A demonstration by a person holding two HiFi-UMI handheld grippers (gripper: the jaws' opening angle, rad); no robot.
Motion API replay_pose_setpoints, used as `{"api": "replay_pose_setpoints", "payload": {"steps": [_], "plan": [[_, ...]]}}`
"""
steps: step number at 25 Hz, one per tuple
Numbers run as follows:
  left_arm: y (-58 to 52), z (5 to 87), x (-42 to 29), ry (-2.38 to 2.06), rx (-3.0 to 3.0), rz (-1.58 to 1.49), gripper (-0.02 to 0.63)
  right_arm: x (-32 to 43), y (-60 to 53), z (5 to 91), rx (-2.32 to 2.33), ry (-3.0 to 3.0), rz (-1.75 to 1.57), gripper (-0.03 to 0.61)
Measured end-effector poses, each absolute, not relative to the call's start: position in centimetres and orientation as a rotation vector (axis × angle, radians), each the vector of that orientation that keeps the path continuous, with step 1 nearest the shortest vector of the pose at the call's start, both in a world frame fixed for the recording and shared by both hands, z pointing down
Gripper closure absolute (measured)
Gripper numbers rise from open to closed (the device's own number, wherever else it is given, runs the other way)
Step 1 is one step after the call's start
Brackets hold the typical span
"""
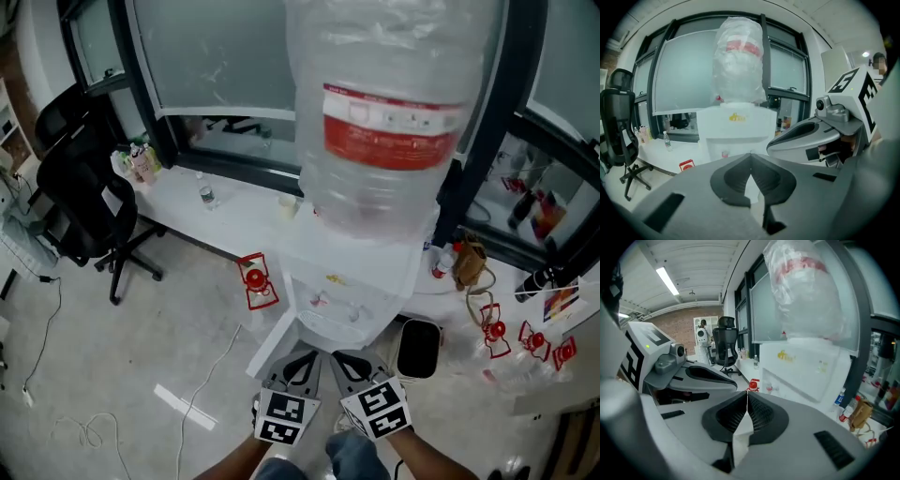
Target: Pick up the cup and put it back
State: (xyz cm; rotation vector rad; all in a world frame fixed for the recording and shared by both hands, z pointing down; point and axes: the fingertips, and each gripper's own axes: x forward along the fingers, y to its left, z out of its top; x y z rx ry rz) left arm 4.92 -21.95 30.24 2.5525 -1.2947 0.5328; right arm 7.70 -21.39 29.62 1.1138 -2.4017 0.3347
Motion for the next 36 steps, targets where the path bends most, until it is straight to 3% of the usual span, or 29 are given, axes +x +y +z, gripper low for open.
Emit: {"api": "replay_pose_setpoints", "payload": {"steps": [14, 36], "plan": [[-18.0, 15.3, 3.8, -1.357, 2.499, 0.370, 0.603, 6.4, -16.2, 15.7, 1.195, -2.483, 0.441, 0.557], [-14.6, 14.3, 4.2, -1.307, 2.559, 0.350, 0.603, 6.6, -13.2, 14.0, 1.337, -2.459, 0.409, 0.557]]}}
